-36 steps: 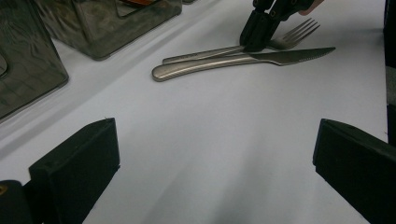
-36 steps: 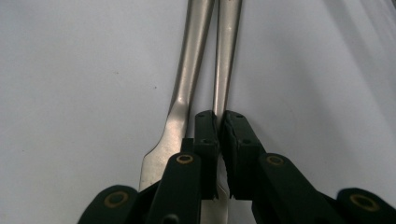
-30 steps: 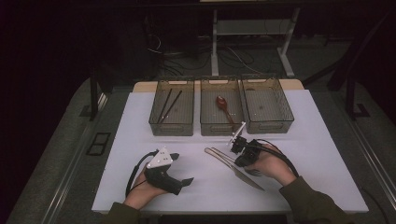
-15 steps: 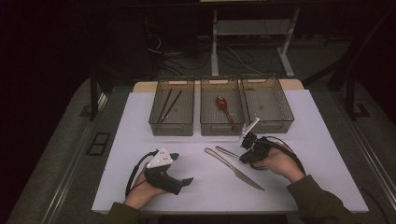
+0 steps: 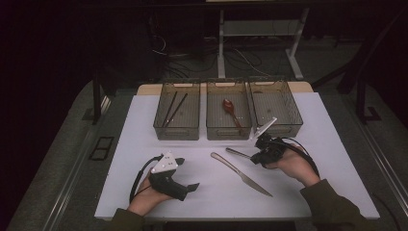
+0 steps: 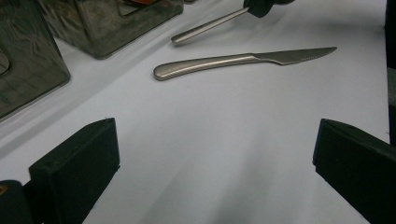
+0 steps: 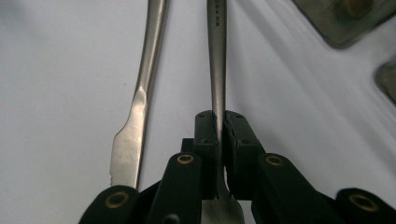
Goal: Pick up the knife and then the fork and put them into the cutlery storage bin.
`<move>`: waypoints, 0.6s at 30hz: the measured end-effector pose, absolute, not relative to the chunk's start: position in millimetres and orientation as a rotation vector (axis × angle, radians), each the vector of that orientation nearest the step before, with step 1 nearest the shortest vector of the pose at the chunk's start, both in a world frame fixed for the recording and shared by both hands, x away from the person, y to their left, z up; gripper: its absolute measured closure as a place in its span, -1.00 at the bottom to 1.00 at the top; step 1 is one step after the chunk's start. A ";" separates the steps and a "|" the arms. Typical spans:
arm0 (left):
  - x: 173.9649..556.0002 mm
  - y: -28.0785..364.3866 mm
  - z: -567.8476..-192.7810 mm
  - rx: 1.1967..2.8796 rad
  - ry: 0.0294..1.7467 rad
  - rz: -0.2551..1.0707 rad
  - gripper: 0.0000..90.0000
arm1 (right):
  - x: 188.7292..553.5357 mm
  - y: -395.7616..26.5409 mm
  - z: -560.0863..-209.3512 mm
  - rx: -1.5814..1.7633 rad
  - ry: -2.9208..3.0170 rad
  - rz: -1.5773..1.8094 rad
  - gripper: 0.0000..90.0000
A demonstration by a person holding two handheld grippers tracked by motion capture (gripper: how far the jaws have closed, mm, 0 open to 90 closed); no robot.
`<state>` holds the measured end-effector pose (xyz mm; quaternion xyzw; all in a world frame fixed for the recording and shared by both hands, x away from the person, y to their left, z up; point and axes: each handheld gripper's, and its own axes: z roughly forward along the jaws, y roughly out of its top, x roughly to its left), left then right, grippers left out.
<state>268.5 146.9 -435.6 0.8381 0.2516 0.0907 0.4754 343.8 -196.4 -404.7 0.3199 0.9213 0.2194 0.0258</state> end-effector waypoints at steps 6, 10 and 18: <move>268.4 147.2 -435.6 2.045 0.612 0.220 -1.00 | 344.7 -204.2 -398.0 0.999 2.821 0.708 0.85; 268.6 147.2 -436.1 2.044 0.611 0.219 -1.00 | 345.0 -210.3 -392.2 0.997 2.804 0.731 0.85; 268.9 148.7 -436.4 2.039 0.614 0.217 -1.00 | 345.2 -222.6 -382.4 1.018 2.778 0.794 0.85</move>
